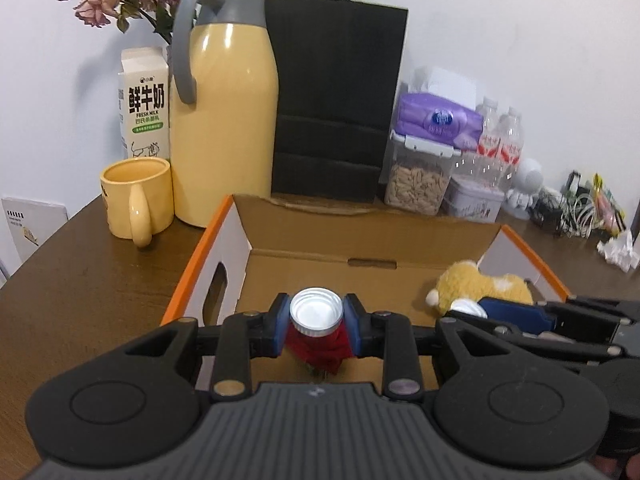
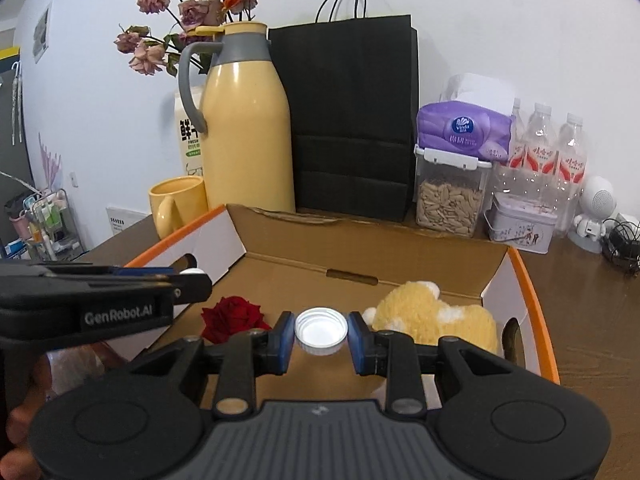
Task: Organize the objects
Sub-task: 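Carry both white caps into the cardboard box and release them, then move both tools back toward the remaining items on the table, then grasp the white cotton-bud tub with the right gripper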
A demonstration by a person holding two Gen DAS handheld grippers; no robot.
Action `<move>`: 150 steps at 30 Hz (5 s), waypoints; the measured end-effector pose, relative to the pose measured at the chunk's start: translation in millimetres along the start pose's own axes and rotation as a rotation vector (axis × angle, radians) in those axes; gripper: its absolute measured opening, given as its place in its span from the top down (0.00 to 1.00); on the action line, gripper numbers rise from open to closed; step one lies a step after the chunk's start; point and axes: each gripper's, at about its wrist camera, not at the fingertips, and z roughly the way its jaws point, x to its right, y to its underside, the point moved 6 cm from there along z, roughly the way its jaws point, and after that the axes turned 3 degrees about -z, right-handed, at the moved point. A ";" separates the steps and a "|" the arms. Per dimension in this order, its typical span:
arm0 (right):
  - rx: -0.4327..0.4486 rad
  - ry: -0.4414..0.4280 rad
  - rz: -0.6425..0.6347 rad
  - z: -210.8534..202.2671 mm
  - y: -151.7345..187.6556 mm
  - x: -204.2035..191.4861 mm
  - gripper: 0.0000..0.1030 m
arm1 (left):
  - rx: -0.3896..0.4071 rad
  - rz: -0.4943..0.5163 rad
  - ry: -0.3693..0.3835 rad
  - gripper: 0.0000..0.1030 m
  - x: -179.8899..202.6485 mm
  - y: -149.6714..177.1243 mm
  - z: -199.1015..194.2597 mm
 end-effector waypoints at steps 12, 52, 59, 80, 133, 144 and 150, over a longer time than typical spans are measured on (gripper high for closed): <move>0.005 0.051 -0.015 -6.5 5.8 0.9 0.31 | 0.053 0.016 -0.037 0.31 0.9 0.5 -11.5; 0.138 0.118 -0.030 -90.5 6.7 -13.8 0.00 | 0.241 0.032 -0.052 0.00 3.8 -3.2 -102.5; 0.134 0.110 -0.014 -120.2 29.0 -21.4 0.00 | 0.215 0.036 -0.060 0.00 -4.7 18.2 -128.1; 0.036 0.116 0.048 -179.9 121.3 -32.6 0.00 | 0.104 0.083 -0.078 0.00 -31.0 99.1 -177.9; -0.103 -0.122 -0.069 -125.5 128.2 -113.2 0.00 | 0.002 -0.044 -0.141 0.00 -99.7 135.6 -176.8; -0.085 -0.110 -0.065 -125.2 121.5 -112.4 0.19 | -0.009 -0.048 -0.138 0.00 -102.1 137.6 -173.2; -0.117 -0.100 -0.087 -119.1 125.3 -114.7 0.34 | -0.013 -0.049 -0.134 0.00 -102.2 138.1 -173.0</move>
